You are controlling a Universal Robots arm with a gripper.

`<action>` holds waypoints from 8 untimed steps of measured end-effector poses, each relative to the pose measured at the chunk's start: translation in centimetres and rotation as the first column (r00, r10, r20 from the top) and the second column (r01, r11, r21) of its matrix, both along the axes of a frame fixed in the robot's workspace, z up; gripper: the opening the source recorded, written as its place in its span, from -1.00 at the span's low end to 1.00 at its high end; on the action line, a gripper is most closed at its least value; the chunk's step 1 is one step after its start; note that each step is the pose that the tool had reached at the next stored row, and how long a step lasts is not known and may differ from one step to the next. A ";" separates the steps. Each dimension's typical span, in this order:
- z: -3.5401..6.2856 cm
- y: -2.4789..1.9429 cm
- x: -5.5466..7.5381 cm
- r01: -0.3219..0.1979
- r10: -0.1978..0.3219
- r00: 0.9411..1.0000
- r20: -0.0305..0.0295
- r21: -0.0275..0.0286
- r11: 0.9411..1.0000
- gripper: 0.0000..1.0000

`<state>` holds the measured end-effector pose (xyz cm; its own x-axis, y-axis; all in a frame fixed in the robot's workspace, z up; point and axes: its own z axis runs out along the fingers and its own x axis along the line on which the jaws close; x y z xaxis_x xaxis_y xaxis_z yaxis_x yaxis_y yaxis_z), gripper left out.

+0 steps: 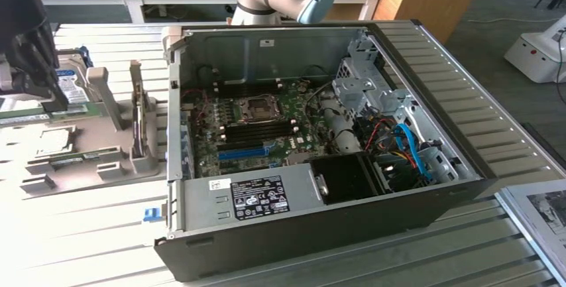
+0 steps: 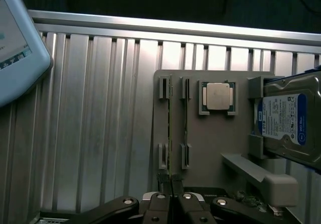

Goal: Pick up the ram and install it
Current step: 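Pick up the ram and move it above insertion slot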

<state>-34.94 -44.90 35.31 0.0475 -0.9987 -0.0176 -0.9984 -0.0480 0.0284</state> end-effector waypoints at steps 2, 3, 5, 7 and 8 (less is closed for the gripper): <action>0.44 0.00 0.0 0.000 0.000 1.000 0.000 0.000 1.000 -0.76; 0.66 0.00 0.1 0.000 0.000 1.000 0.000 0.000 1.000 -0.76; 1.12 0.00 0.1 0.000 0.000 1.000 0.000 -0.001 1.000 -0.76; 1.56 0.00 0.1 0.000 0.000 1.000 0.000 -0.001 1.000 -0.76; 1.78 0.00 0.2 0.000 0.000 1.000 0.000 -0.001 1.000 -0.76</action>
